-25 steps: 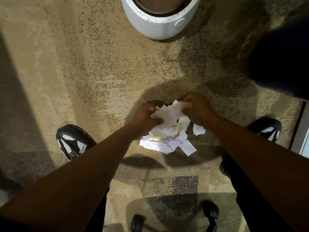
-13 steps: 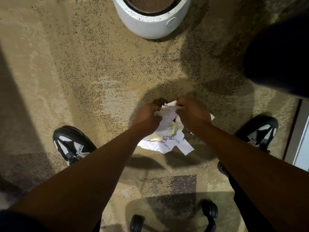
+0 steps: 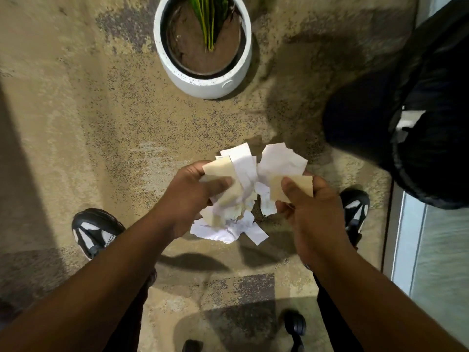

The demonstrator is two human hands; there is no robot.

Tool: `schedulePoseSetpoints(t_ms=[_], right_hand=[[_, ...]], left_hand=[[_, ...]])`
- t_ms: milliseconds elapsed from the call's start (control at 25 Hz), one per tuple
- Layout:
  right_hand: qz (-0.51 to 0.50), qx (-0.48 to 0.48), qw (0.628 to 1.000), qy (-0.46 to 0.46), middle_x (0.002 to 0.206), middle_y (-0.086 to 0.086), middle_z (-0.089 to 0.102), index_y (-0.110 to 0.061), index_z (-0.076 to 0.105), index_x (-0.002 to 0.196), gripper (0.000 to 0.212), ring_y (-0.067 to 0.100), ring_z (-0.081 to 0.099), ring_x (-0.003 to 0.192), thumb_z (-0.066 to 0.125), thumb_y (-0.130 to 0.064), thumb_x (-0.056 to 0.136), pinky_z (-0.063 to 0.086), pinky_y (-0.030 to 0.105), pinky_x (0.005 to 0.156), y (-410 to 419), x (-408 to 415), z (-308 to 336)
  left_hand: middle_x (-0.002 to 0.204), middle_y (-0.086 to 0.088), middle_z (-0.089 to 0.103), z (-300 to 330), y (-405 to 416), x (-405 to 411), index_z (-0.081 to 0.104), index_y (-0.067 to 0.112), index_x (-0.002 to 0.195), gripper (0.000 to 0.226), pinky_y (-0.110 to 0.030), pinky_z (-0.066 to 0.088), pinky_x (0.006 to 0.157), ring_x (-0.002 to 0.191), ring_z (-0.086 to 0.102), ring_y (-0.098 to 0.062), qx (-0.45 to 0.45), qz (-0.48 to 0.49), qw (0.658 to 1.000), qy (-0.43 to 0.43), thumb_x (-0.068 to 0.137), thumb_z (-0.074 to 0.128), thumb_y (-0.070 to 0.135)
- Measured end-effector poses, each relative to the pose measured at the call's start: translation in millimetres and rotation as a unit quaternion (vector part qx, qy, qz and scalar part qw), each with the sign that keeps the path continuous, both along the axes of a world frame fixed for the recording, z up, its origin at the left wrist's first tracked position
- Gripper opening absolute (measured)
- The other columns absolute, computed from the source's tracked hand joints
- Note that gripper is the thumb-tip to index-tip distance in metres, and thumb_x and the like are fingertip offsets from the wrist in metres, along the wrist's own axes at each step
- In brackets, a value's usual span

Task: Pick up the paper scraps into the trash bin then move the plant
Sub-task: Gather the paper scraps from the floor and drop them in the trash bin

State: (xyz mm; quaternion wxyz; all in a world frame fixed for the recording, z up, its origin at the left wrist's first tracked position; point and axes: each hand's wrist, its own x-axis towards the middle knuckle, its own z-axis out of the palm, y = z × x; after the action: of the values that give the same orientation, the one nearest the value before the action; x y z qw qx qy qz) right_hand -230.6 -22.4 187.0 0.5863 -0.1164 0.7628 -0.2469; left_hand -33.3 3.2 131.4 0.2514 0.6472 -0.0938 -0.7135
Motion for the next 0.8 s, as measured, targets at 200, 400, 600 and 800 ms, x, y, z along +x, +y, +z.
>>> schedulePoseSetpoints(t_ms=[200, 400, 600, 800], right_hand=[[-0.193, -0.071, 0.978, -0.043, 0.099, -0.004, 0.079, -0.028, 0.076, 0.089, 0.018, 0.019, 0.075, 0.092, 0.067, -0.012, 0.094, 0.060, 0.030, 0.074, -17, -17, 70], [-0.217, -0.194, 0.957, -0.011, 0.090, -0.007, 0.079, -0.026, 0.072, 0.097, 0.014, 0.013, 0.076, 0.087, 0.066, -0.013, 0.096, 0.060, 0.026, 0.073, -67, -65, 90], [-0.299, -0.205, 0.932, -0.026, 0.084, -0.008, 0.078, -0.021, 0.068, 0.099, 0.016, 0.011, 0.074, 0.080, 0.060, -0.008, 0.099, 0.062, 0.032, 0.076, -91, -130, 97], [-0.343, -0.137, 0.927, -0.072, 0.099, 0.001, 0.080, -0.018, 0.070, 0.102, 0.020, 0.023, 0.076, 0.093, 0.054, -0.007, 0.102, 0.062, 0.035, 0.079, -103, -163, 95]], left_hand=[[0.119, -0.018, 0.073, 74, -62, -59, 0.067, 0.005, 0.124, 0.037, -0.050, 0.058, 0.090, 0.108, 0.071, -0.038, -0.071, 0.054, 0.988, 0.127, 0.087, 0.069, 0.008], [0.120, -0.013, 0.074, 109, -112, -143, 0.066, 0.010, 0.125, 0.039, -0.051, 0.059, 0.089, 0.110, 0.071, -0.035, -0.106, 0.069, 0.980, 0.153, 0.087, 0.068, 0.008], [0.105, -0.004, 0.078, 120, -153, -219, 0.069, 0.020, 0.109, 0.023, -0.042, 0.063, 0.071, 0.094, 0.075, -0.024, -0.120, 0.038, 0.985, 0.119, 0.096, 0.061, 0.004], [0.105, -0.007, 0.079, 116, -171, -255, 0.070, 0.021, 0.103, 0.017, -0.047, 0.063, 0.076, 0.096, 0.076, -0.026, -0.038, 0.057, 0.995, 0.072, 0.096, 0.061, 0.008]])
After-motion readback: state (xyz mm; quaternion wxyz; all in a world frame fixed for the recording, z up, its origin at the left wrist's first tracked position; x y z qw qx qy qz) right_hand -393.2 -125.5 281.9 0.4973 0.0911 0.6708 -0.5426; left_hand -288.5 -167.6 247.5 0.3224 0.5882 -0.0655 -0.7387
